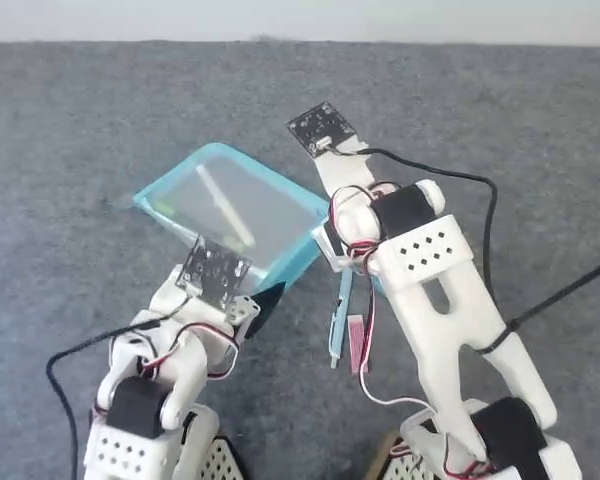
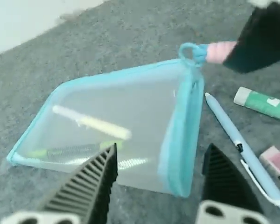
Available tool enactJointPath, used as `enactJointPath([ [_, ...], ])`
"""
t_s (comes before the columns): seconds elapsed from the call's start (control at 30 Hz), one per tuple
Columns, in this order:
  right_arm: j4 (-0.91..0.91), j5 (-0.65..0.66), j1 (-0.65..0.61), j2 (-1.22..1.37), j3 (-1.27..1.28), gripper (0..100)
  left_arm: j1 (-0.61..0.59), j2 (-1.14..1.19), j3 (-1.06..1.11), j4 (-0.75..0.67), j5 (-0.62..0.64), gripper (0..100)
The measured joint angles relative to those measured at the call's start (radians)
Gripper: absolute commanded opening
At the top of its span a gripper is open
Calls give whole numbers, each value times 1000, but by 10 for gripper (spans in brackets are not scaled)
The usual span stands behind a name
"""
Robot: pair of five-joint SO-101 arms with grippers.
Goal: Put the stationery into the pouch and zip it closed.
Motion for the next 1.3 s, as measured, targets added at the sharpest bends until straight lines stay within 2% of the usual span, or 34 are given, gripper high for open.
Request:
enactJointPath([
  [0.33, 58, -25, -3, 0, -103, 7, -40, -48, 20, -12, -14, 284],
  [0.83, 83, -25, -3, 0, -141, 7, -46, 78, 20, -84, -14, 283],
  [1.07, 123, -25, -3, 0, -141, 7, -161, 78, 20, -140, -14, 283],
  [1.3, 141, -25, -3, 0, -141, 7, -178, 78, 20, -143, -14, 282],
])
